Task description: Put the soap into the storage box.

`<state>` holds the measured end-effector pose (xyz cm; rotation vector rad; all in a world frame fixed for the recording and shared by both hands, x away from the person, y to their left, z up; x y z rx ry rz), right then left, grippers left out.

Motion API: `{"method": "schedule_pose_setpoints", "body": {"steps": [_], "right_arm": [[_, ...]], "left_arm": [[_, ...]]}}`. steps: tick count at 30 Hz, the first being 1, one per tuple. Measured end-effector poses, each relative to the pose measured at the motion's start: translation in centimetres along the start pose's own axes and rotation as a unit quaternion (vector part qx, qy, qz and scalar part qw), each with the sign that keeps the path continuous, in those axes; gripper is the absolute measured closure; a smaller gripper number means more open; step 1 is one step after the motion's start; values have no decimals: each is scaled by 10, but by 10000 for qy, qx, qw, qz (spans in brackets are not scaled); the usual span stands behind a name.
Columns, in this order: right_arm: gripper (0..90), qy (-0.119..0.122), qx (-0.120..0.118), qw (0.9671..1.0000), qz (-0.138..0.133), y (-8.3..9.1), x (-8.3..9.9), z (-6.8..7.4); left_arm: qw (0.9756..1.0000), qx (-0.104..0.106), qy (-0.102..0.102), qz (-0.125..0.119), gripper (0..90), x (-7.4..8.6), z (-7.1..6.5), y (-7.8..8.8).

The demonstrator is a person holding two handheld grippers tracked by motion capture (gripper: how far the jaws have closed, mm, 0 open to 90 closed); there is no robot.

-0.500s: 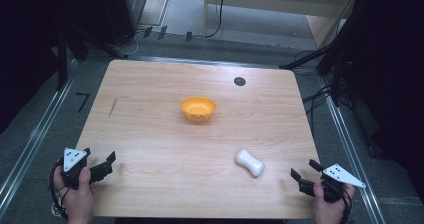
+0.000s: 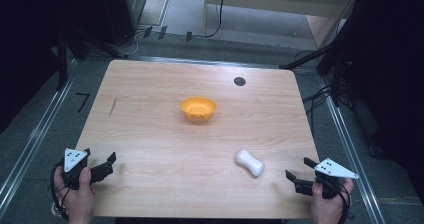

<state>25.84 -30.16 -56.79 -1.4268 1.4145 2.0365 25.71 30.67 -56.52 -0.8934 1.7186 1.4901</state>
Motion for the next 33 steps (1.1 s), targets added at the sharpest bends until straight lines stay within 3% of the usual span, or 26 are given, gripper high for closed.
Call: {"method": "schedule_pose_setpoints", "body": {"steps": [2,3,6,7,8,11,13,17,22,25,32,33], "right_arm": [[173,-42,-63,10000,32,-3,0,2],[207,-111,-267,9993,220,-10,3,6],[200,-3,-254,9988,420,-15,4,11],[159,107,-278,9981,540,-17,2,16],[142,116,-383,9976,563,-18,1,19],[95,151,-396,9971,624,-22,-2,22],[0,182,-371,9964,741,-24,-2,24],[0,282,-540,9939,923,-27,-5,30],[0,285,-501,9923,1096,-30,-10,31],[0,331,-496,9895,1315,-36,-14,34],[0,371,-585,9860,1518,-44,-21,41],[0,375,-672,9838,1618,-47,-22,44]], "left_arm": [[10000,4,-1,-4,123,0,0,0],[10000,23,19,-10,124,0,0,0],[10000,42,18,-17,124,0,0,0],[10000,41,-5,3,124,0,0,0],[10000,40,-8,16,124,0,0,0],[10000,22,-22,38,124,0,0,0],[10000,23,-25,40,124,0,0,0],[10000,23,-19,40,126,0,0,-1],[10000,44,12,37,131,0,0,0],[10000,51,30,50,131,1,0,0],[10000,22,-26,45,131,1,-1,-1],[10000,21,-26,45,131,1,-1,-1]]}}
Point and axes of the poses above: each handheld gripper's, and its own axes: y roughly backward along the jaws, x roughly out of its underside, z roughly to its left, the point moved 8 cm from there along -y, roughly forward along the jaws, and after that the axes turned 3 degrees about y, right-handed, at the moved point
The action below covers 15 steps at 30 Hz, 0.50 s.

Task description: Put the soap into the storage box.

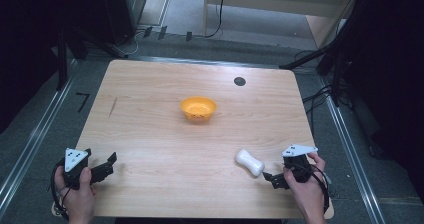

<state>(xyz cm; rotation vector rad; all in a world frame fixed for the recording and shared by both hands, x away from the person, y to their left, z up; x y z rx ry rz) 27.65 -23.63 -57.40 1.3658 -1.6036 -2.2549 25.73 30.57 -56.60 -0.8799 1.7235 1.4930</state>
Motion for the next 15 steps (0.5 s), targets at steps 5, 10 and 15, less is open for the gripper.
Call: {"method": "schedule_pose_setpoints", "body": {"steps": [5,10,15], "right_arm": [[0,97,-28,9999,99,-6,-7,5],[2,178,-135,9996,174,-11,-14,11],[41,183,-128,9993,291,-15,-19,15]], "left_arm": [[10000,-3,-7,-1,131,0,0,0],[10000,-12,-37,28,131,0,0,0],[10000,-16,-41,36,132,0,-1,0]]}}
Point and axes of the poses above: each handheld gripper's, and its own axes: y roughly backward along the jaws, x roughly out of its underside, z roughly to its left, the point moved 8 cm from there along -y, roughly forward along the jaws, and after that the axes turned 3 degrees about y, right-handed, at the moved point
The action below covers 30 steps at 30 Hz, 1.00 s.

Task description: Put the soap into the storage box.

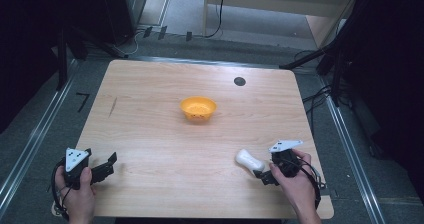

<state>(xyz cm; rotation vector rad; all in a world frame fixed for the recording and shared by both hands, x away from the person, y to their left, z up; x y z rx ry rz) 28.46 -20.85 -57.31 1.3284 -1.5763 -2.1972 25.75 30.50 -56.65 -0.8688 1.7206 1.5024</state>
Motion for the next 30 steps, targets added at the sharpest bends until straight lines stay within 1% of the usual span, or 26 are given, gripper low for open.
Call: {"method": "schedule_pose_setpoints", "body": {"steps": [2,3,5,6,10,13,17,19,21,22,26,30], "right_arm": [[46,6,8,10000,6,-1,-1,0],[77,31,75,9999,94,-3,-2,0],[115,57,53,9999,124,-5,-4,1],[136,68,81,9998,143,-5,-5,1],[167,101,55,9997,196,-8,-7,3],[208,152,47,9996,248,-10,-9,6],[234,192,24,9995,265,-12,-12,8],[268,208,19,9994,290,-13,-15,10],[280,217,7,9993,301,-14,-16,10],[297,253,17,9991,338,-15,-17,10],[316,285,-2,9989,372,-18,-20,13],[352,281,-7,9988,391,-20,-23,14]], "left_arm": [[10000,4,3,0,132,0,0,0],[10000,13,10,-4,132,0,0,0],[10000,17,21,6,133,0,0,0],[10000,18,18,9,133,0,0,0],[10000,26,4,7,134,0,0,0],[10000,24,11,10,134,0,0,-1],[10000,33,6,14,136,0,0,-1],[10000,38,13,16,136,0,0,-1],[10000,46,15,25,136,0,0,0],[10000,57,20,25,136,0,0,0],[10000,64,15,27,137,0,0,-1],[10000,70,19,32,137,0,0,-1]]}}
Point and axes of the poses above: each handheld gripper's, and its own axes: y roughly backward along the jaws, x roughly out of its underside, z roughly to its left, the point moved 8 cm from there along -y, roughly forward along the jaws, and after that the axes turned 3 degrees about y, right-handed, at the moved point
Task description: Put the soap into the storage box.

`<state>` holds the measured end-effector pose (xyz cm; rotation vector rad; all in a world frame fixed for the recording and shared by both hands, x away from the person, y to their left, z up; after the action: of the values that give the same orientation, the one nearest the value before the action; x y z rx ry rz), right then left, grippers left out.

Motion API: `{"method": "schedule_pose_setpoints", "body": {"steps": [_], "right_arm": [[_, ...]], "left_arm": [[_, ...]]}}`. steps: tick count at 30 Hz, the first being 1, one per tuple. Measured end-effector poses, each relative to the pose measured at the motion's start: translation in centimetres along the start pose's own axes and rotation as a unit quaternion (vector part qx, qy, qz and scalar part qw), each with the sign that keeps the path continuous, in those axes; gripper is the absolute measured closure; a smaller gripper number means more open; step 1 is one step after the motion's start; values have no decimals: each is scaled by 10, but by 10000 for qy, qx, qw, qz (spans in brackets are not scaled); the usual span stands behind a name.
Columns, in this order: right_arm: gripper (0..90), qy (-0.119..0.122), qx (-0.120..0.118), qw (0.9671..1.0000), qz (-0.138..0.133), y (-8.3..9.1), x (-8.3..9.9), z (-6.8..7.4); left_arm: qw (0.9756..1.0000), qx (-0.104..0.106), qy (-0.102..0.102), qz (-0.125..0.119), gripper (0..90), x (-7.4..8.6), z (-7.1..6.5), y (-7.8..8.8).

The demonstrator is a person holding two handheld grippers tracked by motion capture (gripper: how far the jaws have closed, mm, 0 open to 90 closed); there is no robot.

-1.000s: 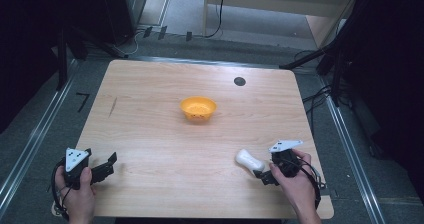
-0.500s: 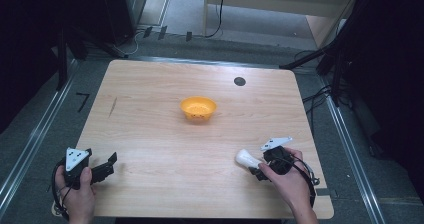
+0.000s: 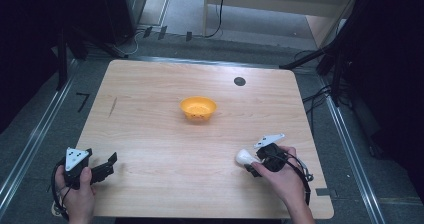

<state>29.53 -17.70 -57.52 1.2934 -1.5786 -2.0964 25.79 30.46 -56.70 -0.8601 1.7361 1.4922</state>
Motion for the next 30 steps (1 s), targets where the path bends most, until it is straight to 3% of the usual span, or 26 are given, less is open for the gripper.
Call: {"method": "schedule_pose_setpoints", "body": {"steps": [14,19,30], "right_arm": [[483,184,-88,9996,218,-7,-5,4],[484,265,-68,9990,347,-9,-6,4],[495,206,-118,9982,558,-14,-6,4]], "left_arm": [[10000,13,11,11,138,0,0,0],[10000,13,21,23,138,0,0,0],[10000,27,27,29,139,0,0,-1]]}}
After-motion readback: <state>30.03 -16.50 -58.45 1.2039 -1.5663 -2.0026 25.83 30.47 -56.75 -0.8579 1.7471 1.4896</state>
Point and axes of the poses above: each handheld gripper's, and its own axes: y roughly backward along the jaws, x roughly out of its underside, z roughly to its left, the point moved 8 cm from there along -y, roughly forward along the jaws, and after that the axes turned 3 degrees about y, right-handed, at the moved point
